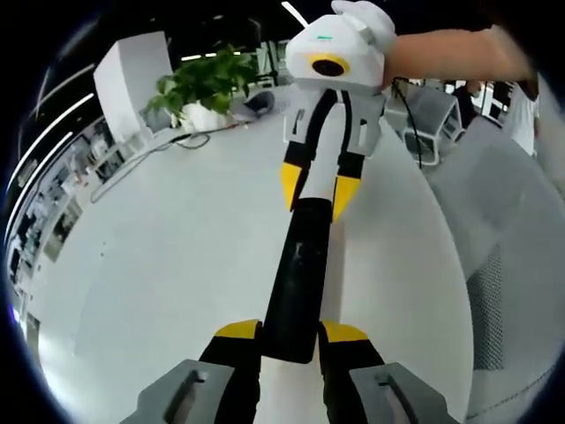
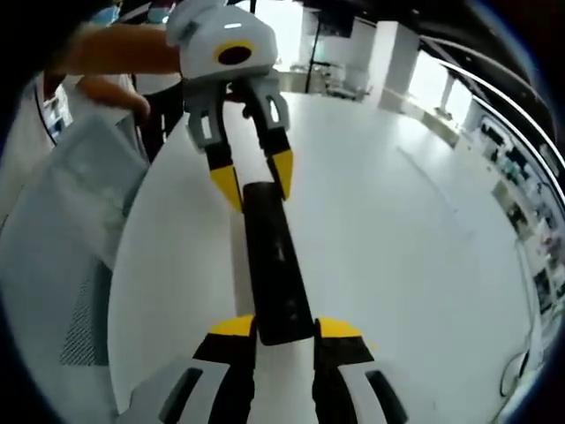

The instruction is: Press the specified remote control buttons in sequence, fully releasing each button before pressing the next.

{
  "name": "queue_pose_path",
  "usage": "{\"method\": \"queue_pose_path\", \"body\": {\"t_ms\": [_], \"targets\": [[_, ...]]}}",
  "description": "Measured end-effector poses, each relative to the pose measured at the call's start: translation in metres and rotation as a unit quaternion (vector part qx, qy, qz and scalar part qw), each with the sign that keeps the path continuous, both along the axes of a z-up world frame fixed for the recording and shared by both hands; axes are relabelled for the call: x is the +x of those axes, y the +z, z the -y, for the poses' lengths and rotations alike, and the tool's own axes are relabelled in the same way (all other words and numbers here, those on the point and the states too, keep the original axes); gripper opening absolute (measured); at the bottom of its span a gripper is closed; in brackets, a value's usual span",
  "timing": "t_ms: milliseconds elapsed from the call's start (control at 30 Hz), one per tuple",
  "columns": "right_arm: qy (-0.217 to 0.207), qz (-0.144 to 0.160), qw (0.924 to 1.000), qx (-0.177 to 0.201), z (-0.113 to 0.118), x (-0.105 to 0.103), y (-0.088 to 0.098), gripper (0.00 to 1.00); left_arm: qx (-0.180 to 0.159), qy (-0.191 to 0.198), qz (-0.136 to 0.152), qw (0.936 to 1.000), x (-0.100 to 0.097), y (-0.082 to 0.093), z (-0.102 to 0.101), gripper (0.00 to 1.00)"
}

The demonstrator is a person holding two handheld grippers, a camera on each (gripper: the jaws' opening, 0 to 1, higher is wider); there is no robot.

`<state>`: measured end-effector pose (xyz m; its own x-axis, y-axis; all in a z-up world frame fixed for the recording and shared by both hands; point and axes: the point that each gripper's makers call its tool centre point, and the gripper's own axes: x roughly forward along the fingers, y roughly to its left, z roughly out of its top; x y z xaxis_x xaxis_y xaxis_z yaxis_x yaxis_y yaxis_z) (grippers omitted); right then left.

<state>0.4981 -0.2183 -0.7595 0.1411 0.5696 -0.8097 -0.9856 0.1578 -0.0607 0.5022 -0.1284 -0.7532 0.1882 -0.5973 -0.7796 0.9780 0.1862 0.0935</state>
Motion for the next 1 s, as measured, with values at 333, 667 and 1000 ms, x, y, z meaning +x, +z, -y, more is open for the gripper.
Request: {"method": "queue_pose_path", "body": {"t_ms": [333,667,1000], "targets": [[0.002,-0.006,1.0,-0.003,0.004,-0.017,-0.009,0.2,0.003,-0.004,-0.007,1.0,-0.019,-0.011,0.004,0.25],[0.003,-0.008,1.0,-0.003,0.005,-0.032,-0.015,0.2,0.011,-0.012,-0.006,0.9998,-0.035,-0.019,0.006,0.24],[0.005,-0.006,1.0,-0.005,0.003,-0.038,-0.019,0.21,0.012,-0.011,-0.006,0.9998,-0.041,-0.023,0.004,0.24]]}}
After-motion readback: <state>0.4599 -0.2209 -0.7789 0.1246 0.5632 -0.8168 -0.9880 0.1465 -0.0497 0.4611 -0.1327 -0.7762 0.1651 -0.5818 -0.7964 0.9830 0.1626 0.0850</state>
